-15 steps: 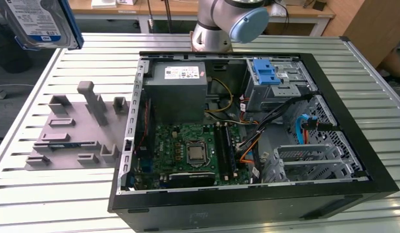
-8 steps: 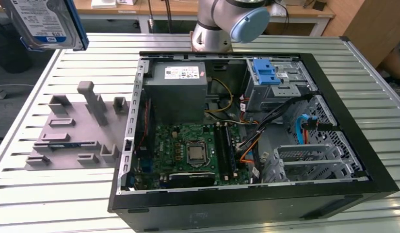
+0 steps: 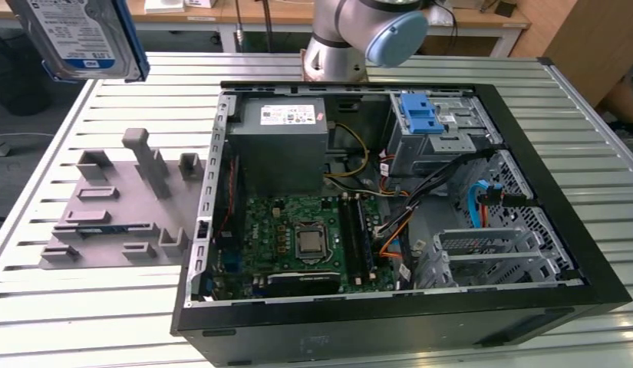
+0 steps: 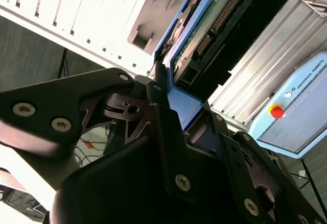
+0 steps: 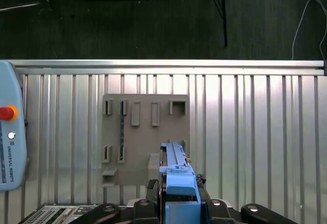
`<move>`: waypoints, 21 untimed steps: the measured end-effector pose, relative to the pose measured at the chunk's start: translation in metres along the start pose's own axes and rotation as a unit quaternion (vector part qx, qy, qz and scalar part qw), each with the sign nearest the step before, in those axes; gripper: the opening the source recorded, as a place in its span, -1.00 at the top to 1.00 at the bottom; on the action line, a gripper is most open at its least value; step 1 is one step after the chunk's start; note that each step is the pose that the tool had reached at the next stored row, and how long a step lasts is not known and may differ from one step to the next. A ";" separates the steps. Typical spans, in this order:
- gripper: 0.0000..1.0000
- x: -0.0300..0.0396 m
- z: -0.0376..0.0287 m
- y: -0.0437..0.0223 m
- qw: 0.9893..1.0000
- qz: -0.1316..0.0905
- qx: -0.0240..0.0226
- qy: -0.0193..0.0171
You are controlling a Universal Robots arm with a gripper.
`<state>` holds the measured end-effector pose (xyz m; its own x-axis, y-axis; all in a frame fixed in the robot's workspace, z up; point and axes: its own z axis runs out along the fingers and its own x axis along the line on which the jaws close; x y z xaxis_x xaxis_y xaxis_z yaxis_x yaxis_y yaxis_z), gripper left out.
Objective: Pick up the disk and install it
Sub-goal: 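Pick up the disk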
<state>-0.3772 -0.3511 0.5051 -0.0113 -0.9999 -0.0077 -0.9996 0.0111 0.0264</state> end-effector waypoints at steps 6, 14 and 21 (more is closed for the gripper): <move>0.27 0.0022 -0.0002 -0.0083 1.000 0.000 0.000 0.000; 0.27 0.0052 -0.0006 -0.0191 1.000 0.000 0.000 0.000; 0.27 0.0081 -0.0008 -0.0286 1.000 0.000 -0.001 0.000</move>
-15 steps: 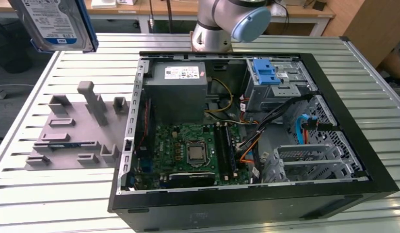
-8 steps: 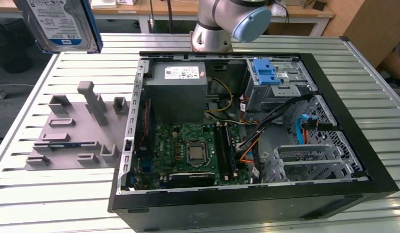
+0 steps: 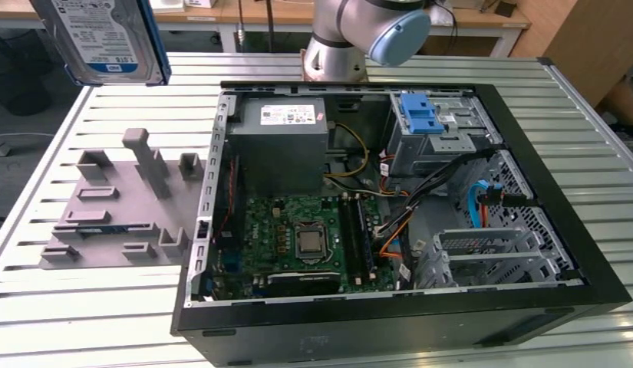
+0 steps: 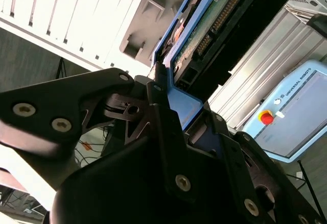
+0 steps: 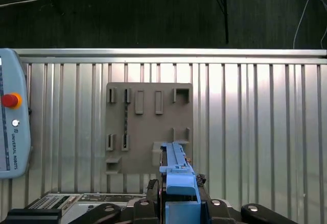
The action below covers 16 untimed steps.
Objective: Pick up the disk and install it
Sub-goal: 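Pick up the disk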
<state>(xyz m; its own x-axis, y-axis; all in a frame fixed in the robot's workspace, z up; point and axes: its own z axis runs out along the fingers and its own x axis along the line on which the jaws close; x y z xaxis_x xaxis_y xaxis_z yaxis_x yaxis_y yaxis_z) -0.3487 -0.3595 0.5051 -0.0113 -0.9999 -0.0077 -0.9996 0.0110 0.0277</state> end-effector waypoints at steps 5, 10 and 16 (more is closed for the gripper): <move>0.27 0.0021 -0.0002 -0.0068 1.000 0.000 0.000 0.000; 0.27 0.0045 -0.0004 -0.0136 1.000 0.000 0.000 0.000; 0.27 0.0075 -0.0007 -0.0223 1.000 0.000 -0.001 0.000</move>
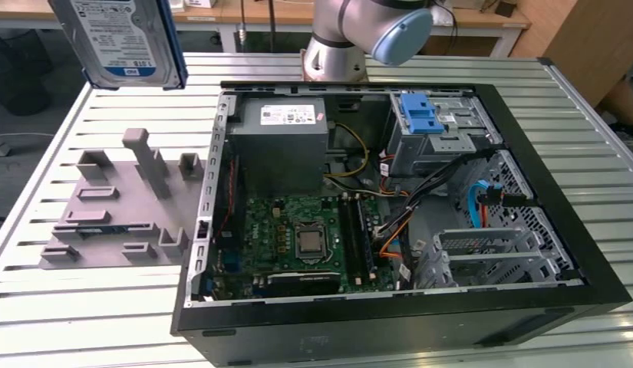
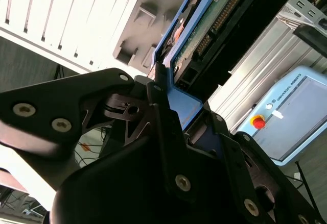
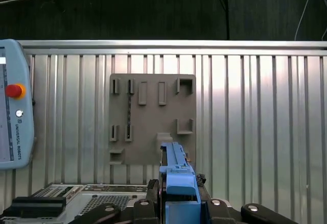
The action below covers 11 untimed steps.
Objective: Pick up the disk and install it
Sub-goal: 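Pick up the disk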
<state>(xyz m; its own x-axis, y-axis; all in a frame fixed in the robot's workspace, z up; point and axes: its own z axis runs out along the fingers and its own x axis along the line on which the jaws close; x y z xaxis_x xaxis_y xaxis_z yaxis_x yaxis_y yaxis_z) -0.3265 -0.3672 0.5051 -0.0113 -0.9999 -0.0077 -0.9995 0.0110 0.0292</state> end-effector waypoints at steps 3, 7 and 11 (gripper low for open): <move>0.27 0.0014 -0.0001 -0.0044 1.000 0.000 0.000 0.000; 0.27 0.0032 -0.0003 -0.0100 1.000 0.000 0.000 0.000; 0.27 0.0049 -0.0004 -0.0158 1.000 0.000 -0.001 0.000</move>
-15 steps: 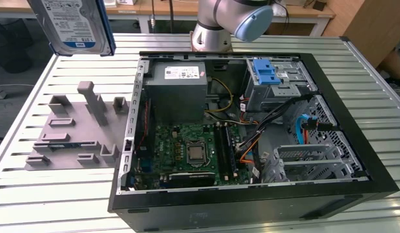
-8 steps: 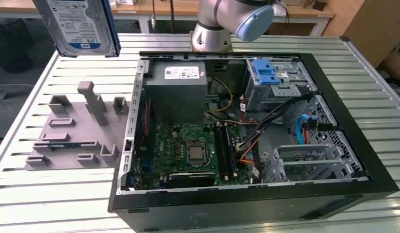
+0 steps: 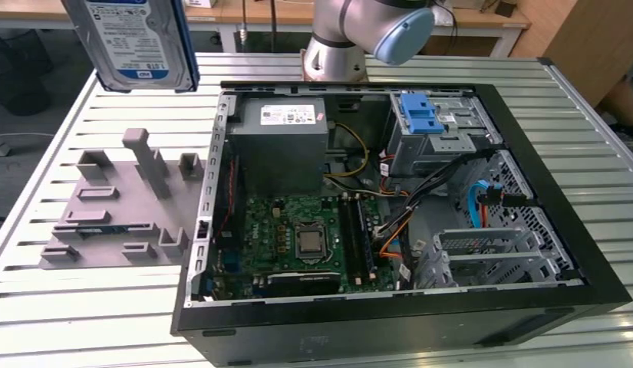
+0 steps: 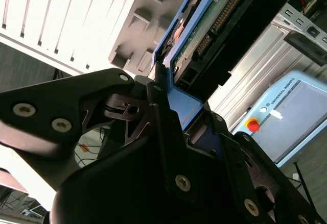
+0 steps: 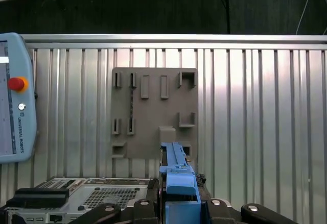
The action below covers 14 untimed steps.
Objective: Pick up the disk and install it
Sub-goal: 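Pick up the disk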
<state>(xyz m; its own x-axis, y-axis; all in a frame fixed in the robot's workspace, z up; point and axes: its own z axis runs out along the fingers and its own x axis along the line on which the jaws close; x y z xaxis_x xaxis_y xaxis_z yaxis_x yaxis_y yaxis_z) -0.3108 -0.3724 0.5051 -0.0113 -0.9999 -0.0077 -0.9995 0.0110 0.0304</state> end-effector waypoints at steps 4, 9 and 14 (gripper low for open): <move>0.27 0.0017 -0.0002 -0.0058 1.000 0.000 0.000 0.000; 0.27 0.0036 -0.0005 -0.0131 1.000 0.000 -0.001 0.000; 0.27 0.0052 -0.0007 -0.0196 1.000 0.000 -0.001 0.000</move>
<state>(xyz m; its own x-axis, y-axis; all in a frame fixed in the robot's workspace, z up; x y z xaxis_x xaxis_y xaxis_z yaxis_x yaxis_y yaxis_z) -0.2912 -0.3778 0.5051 -0.0113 -0.9999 -0.0076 -0.9994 0.0110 0.0320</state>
